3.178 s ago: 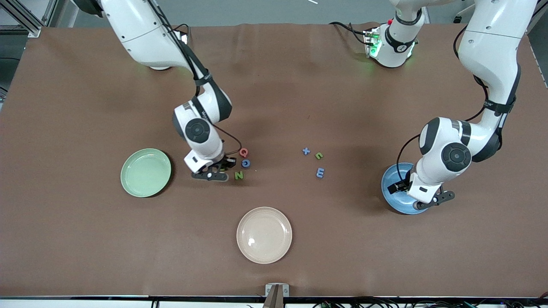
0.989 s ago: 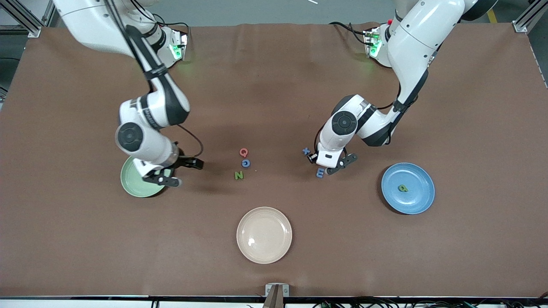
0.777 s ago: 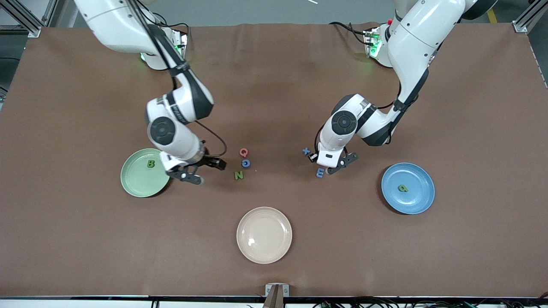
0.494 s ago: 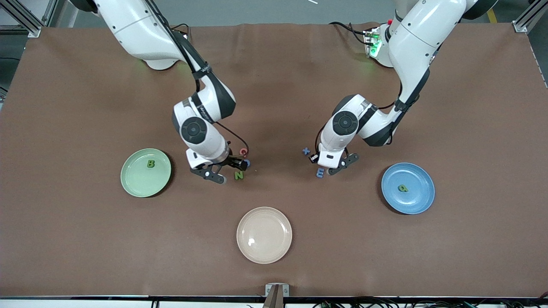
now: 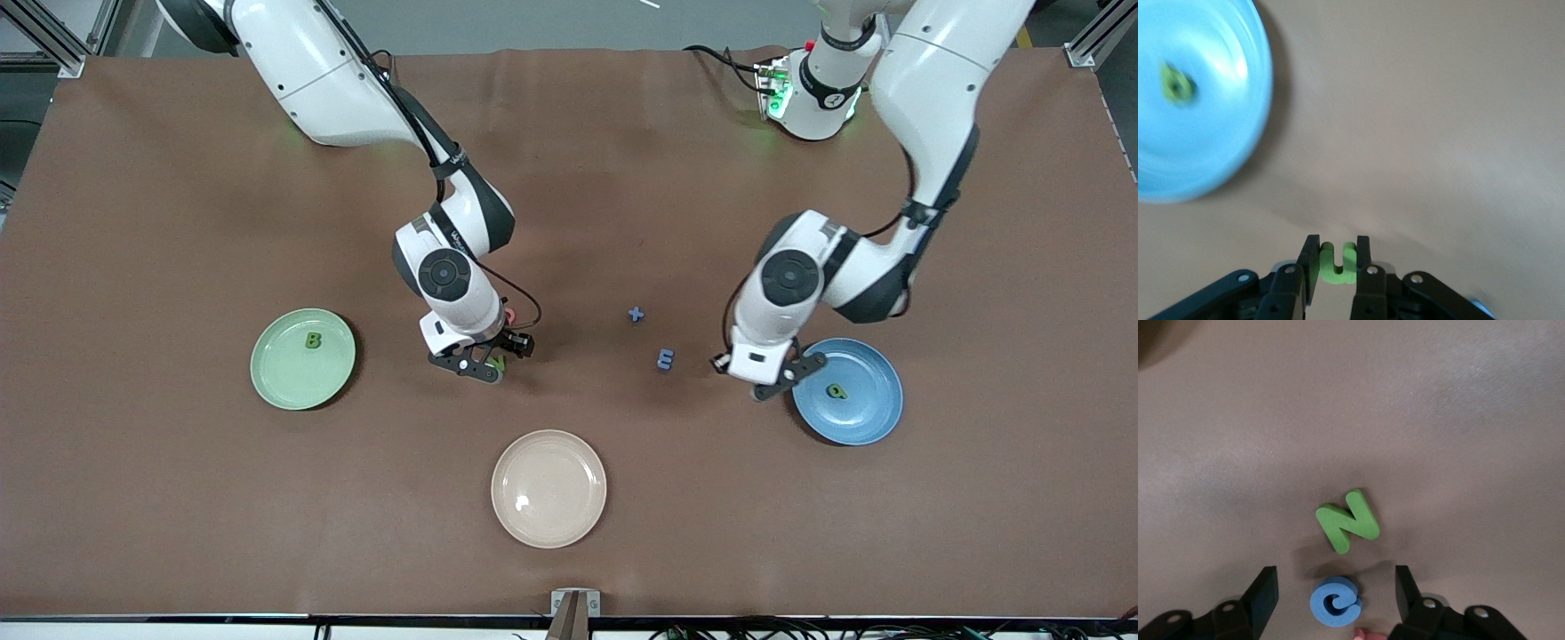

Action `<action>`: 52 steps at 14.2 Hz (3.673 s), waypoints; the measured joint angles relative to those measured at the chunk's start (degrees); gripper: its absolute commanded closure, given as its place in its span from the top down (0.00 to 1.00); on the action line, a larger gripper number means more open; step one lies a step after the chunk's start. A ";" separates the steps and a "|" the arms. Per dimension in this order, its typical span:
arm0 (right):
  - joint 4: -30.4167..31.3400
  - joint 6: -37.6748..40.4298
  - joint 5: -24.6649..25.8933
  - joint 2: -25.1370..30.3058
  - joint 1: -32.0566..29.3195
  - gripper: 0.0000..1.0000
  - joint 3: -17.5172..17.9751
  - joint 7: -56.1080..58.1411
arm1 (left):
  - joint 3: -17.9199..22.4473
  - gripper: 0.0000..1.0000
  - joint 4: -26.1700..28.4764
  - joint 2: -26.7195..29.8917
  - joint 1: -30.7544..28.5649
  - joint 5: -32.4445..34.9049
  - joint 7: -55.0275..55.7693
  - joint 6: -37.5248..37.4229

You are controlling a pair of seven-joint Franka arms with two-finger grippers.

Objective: Sort upper and lower case letters into plates
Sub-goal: 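Carry the green u to the blue plate while the right gripper reaches e, then place the blue e on the green plate while the left gripper grasps E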

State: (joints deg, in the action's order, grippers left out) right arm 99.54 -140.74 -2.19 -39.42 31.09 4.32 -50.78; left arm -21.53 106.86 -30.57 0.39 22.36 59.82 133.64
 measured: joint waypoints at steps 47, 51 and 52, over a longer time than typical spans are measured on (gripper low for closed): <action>12.09 9.20 4.74 9.57 -26.83 0.02 -1.68 42.53 | -5.81 0.78 -8.73 -13.58 7.09 0.06 48.98 0.81; 14.10 7.60 4.74 9.60 -26.92 1.00 -1.56 42.53 | -5.14 0.35 -8.89 -13.90 7.86 0.06 49.35 1.63; 14.10 7.58 4.74 9.65 -27.02 1.00 -1.56 42.69 | -5.13 0.25 -8.95 -13.90 7.86 0.06 49.37 1.63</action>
State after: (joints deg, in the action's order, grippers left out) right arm 113.64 -133.15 2.56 -29.77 4.07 2.76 -8.09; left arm -26.67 97.92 -44.47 8.25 22.41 109.19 135.27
